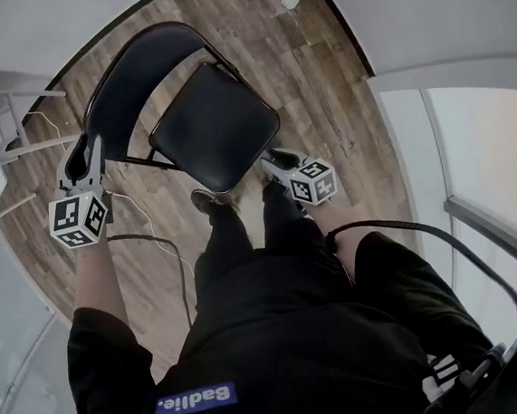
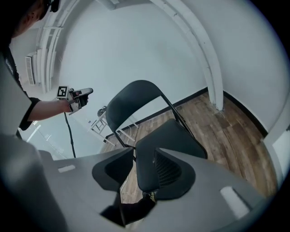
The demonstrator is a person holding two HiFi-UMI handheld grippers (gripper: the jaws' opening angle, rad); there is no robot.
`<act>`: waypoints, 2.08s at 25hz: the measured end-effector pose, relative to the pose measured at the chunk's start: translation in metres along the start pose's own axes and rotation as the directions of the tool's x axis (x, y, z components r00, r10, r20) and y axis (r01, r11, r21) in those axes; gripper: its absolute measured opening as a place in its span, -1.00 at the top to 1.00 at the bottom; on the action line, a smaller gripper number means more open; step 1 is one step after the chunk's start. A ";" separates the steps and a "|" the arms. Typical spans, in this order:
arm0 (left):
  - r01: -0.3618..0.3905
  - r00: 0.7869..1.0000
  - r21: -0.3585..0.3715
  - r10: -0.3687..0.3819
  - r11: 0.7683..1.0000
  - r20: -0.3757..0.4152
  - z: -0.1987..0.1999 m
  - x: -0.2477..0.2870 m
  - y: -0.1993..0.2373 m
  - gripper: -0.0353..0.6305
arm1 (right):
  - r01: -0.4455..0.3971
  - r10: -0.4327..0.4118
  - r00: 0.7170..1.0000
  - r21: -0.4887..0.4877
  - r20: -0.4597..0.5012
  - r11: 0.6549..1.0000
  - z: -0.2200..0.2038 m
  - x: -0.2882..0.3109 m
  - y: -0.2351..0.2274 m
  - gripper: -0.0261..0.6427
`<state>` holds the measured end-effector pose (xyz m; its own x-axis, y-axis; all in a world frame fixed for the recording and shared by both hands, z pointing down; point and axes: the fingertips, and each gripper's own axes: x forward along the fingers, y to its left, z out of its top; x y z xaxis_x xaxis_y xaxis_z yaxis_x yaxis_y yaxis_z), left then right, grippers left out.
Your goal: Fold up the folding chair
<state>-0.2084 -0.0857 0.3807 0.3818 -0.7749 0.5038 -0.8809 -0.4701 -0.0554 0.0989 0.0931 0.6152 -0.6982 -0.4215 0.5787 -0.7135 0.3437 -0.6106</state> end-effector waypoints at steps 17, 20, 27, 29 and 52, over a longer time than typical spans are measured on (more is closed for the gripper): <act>0.082 0.978 0.083 -0.064 0.993 -0.198 -0.074 0.088 0.077 0.30 | 0.169 -0.146 0.985 0.425 -0.088 0.889 -0.116 0.073 -0.090 -0.09; 0.110 0.974 0.105 -0.085 0.988 -0.212 -0.080 0.097 0.077 0.30 | 0.164 -0.147 0.986 0.503 -0.074 0.849 -0.133 0.084 -0.103 -0.20; 0.145 0.967 0.120 -0.115 0.982 -0.226 -0.089 0.119 0.078 0.30 | 0.149 -0.139 0.988 0.605 -0.065 0.782 -0.161 0.122 -0.140 -0.36; 0.157 0.965 0.120 -0.126 0.980 -0.228 -0.091 0.122 0.077 0.30 | 0.134 -0.129 0.990 0.624 -0.053 0.770 -0.165 0.134 -0.144 -0.38; 0.194 0.972 0.086 -0.179 0.977 -0.153 -0.099 0.155 0.073 0.30 | -0.053 -0.030 0.994 0.718 0.103 0.694 -0.174 0.236 -0.189 -0.44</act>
<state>-0.2413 -0.1977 0.5400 0.4862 -0.6042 0.6313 -0.7626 -0.6461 -0.0311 0.0589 0.0744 0.9610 -0.6666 -0.5160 0.5379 -0.4163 -0.3410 -0.8429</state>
